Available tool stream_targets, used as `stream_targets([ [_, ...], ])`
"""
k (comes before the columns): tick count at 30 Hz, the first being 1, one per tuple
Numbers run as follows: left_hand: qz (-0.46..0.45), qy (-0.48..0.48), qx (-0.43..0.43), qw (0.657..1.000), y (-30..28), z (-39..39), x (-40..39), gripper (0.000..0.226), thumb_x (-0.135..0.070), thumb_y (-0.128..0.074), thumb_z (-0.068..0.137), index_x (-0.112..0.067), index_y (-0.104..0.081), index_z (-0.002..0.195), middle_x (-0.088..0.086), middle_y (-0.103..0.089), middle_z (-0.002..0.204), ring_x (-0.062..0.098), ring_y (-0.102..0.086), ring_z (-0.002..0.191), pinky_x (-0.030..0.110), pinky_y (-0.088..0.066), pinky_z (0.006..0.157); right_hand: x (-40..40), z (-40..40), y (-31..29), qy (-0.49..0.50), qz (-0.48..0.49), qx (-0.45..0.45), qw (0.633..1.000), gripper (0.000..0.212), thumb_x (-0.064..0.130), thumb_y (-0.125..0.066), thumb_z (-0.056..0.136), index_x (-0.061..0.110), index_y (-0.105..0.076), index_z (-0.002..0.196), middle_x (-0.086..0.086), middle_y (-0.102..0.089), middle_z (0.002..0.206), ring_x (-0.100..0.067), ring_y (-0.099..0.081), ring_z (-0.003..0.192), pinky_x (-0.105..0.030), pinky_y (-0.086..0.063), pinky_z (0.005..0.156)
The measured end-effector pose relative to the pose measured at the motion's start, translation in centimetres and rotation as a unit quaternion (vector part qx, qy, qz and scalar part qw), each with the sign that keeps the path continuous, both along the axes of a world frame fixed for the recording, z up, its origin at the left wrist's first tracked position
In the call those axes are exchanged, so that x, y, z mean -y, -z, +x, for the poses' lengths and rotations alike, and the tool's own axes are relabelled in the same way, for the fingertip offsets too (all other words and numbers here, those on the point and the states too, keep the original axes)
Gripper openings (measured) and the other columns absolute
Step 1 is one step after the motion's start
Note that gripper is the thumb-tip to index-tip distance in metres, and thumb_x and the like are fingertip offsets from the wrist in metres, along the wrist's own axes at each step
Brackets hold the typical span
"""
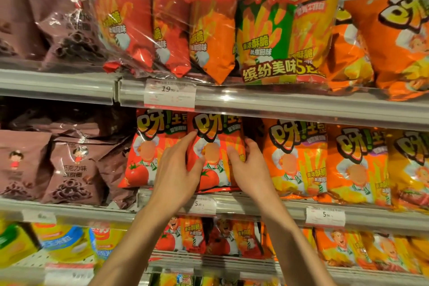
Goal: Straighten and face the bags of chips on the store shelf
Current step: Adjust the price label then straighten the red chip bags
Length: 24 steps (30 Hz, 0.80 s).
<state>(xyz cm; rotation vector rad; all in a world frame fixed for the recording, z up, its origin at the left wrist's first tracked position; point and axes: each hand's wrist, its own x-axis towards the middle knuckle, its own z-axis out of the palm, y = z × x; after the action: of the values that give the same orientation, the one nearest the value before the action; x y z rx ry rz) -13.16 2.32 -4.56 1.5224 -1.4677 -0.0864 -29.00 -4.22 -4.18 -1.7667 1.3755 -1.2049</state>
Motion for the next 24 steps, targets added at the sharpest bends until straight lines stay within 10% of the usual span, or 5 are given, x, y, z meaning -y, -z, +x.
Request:
stream_targets([
  [13, 0.049, 0.09, -0.234, 0.967, -0.5, -4.5, 3.1, 0.078, -0.051, -0.046, 0.101, -0.029, 0.001, 0.159, -0.008, -0.01, 0.165, 0.003, -0.019, 0.14, 0.024, -0.022, 0.107, -0.5, -0.3, 1.1, 0.068, -0.063, 0.037, 0.995, 0.049, 0.029, -0.041, 0.106, 0.012, -0.03, 0.151, 0.0, -0.034, 0.15, -0.013, -0.034, 0.138, -0.02, -0.024, 0.104],
  [19, 0.088, 0.078, -0.236, 0.965, 0.2, -3.9, 4.9, 0.074, -0.046, -0.048, 0.101, -0.019, -0.01, 0.159, 0.001, -0.025, 0.161, 0.02, -0.026, 0.148, 0.038, -0.026, 0.118, -0.3, -0.2, 2.1, 0.035, 0.007, 0.069, 0.997, 0.049, 0.038, -0.037, 0.105, 0.023, -0.022, 0.15, -0.005, -0.053, 0.138, -0.018, -0.057, 0.117, -0.04, -0.045, 0.103],
  [24, 0.097, 0.079, -0.241, 0.963, 0.2, -3.6, 5.5, 0.083, -0.057, -0.051, 0.095, -0.023, -0.007, 0.158, 0.003, -0.03, 0.16, 0.023, -0.034, 0.144, 0.038, -0.03, 0.115, 0.9, -0.2, 0.7, 0.003, 0.064, 0.052, 0.997, 0.081, 0.054, -0.043, 0.1, 0.014, -0.003, 0.159, -0.006, -0.022, 0.164, -0.024, -0.027, 0.149, -0.038, -0.026, 0.118],
])
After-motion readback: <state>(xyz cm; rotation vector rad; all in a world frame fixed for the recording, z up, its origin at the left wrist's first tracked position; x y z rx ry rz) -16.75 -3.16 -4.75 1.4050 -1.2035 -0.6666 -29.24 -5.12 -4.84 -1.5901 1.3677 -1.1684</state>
